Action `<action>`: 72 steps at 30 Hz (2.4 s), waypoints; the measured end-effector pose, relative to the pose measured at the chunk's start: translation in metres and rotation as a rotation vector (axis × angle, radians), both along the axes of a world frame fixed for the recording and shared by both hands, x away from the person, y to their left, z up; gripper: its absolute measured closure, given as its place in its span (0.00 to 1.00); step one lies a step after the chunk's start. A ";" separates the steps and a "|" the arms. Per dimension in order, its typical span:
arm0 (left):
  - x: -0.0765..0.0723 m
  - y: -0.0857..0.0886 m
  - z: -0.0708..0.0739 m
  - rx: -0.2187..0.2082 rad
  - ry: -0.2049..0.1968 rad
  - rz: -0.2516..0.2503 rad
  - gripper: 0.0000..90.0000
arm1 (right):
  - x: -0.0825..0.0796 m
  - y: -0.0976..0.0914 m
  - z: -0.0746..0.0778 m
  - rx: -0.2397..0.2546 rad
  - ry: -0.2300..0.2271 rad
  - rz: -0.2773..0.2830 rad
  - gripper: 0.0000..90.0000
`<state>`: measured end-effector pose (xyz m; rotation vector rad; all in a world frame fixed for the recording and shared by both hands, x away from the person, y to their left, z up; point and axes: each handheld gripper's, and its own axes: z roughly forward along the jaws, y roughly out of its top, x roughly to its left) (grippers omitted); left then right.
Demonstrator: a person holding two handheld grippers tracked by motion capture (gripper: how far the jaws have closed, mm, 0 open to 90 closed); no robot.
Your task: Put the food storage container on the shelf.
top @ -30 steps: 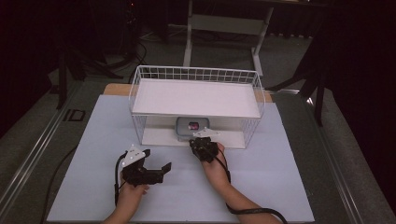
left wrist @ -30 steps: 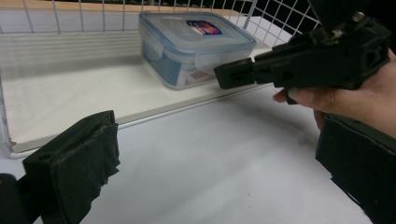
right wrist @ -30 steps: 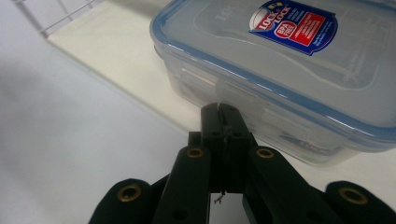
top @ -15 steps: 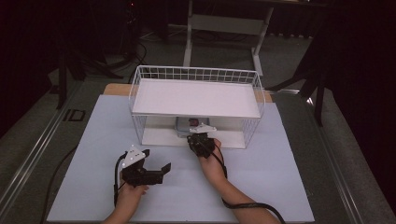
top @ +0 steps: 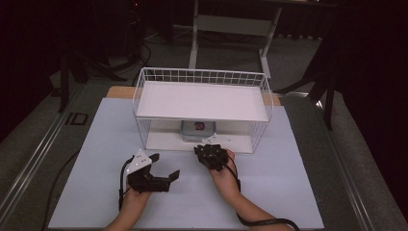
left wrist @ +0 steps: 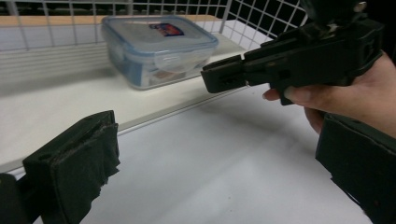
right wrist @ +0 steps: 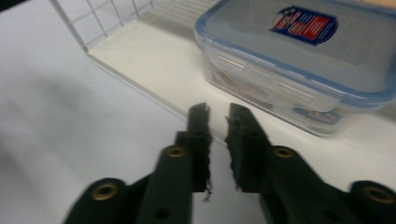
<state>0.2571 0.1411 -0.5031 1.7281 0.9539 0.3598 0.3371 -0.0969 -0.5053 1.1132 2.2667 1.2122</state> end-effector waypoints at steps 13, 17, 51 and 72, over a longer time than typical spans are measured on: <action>0.003 -0.003 0.018 -0.005 -0.032 -0.062 0.00 | -0.021 -0.032 0.015 0.124 0.024 0.054 0.16; 0.002 0.001 0.020 0.005 -0.041 -0.077 0.00 | -0.025 -0.043 0.017 0.119 0.006 0.054 0.16; -0.027 0.042 0.011 0.022 0.012 -0.063 0.00 | -0.071 -0.137 0.021 0.083 -0.021 0.051 0.17; -0.036 0.047 0.001 -0.011 -0.003 -0.097 0.00 | -0.088 -0.171 0.015 0.108 -0.052 0.042 0.18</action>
